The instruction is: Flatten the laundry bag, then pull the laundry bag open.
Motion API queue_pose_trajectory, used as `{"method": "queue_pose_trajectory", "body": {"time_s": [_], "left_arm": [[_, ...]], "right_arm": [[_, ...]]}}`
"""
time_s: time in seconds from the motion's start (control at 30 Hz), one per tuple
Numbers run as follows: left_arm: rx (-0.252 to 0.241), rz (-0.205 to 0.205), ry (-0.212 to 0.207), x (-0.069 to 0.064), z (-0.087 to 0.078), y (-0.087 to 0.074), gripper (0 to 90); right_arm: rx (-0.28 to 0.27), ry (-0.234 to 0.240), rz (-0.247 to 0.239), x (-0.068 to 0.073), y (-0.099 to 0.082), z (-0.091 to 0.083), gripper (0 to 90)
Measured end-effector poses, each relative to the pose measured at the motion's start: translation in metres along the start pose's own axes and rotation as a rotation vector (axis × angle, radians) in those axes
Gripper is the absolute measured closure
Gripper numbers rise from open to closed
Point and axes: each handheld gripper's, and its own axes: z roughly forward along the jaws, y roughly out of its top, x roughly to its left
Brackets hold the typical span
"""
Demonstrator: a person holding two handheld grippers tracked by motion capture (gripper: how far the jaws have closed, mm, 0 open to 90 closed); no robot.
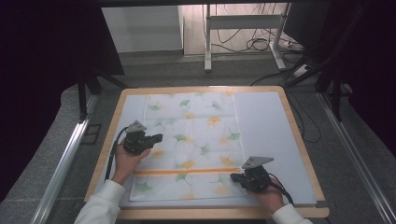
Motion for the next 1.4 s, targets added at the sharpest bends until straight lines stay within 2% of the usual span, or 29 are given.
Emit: {"method": "queue_pose_trajectory", "body": {"time_s": [0.03,0.23,0.37,0.57,0.6,0.63,0.67,0.7,0.77,0.87,0.9,0.97,1.1,1.2,1.4], "left_arm": [[-0.006,0.019,0.000,-0.007,-0.007,-0.001,89.1],[-0.028,0.020,-0.014,-0.019,-0.024,-0.010,89.5],[-0.026,0.019,-0.021,-0.024,-0.028,-0.015,89.3],[-0.018,0.047,-0.019,-0.039,-0.026,-0.014,87.5],[-0.017,0.044,-0.023,-0.041,-0.025,-0.014,85.7],[-0.017,0.045,-0.023,-0.044,-0.024,-0.014,80.3],[-0.015,0.047,-0.022,-0.045,-0.023,-0.014,80.3],[-0.015,0.048,-0.024,-0.047,-0.021,-0.015,69.2],[-0.013,0.077,-0.014,-0.053,-0.017,-0.015,59.8],[-0.010,0.074,-0.022,-0.055,-0.015,-0.013,45.2],[-0.009,0.079,-0.027,-0.059,-0.014,-0.011,42.9],[-0.008,0.084,-0.031,-0.061,-0.013,-0.011,39.7],[0.000,0.121,-0.028,-0.069,-0.007,-0.006,36.0],[-0.001,0.118,-0.036,-0.071,-0.003,-0.002,35.7],[0.008,0.155,-0.045,-0.081,0.003,0.003,35.7]], "right_arm": [[0.001,-0.005,0.000,0.001,0.000,0.000,89.3],[0.000,-0.014,0.007,0.002,-0.001,0.000,89.3],[0.003,-0.013,0.005,0.002,0.000,-0.001,89.3],[0.001,-0.015,-0.003,0.003,-0.001,-0.001,89.3],[0.002,-0.013,-0.002,0.002,-0.001,-0.001,89.3],[0.003,-0.013,-0.003,0.002,-0.001,-0.002,89.3],[0.003,-0.013,-0.003,0.002,-0.001,-0.002,89.3],[0.004,-0.018,-0.005,0.003,-0.001,-0.001,89.3],[0.009,-0.025,-0.009,0.004,0.000,-0.001,89.3],[0.008,-0.028,-0.012,0.005,0.000,-0.001,89.3],[0.008,-0.027,-0.012,0.004,-0.001,-0.002,89.3],[0.010,-0.028,-0.012,0.005,-0.001,-0.002,89.3],[0.012,-0.034,-0.004,0.007,-0.001,-0.004,89.3],[0.007,-0.035,-0.006,0.007,-0.001,-0.005,89.3],[0.009,-0.039,0.006,0.008,-0.005,-0.010,89.3]]}}
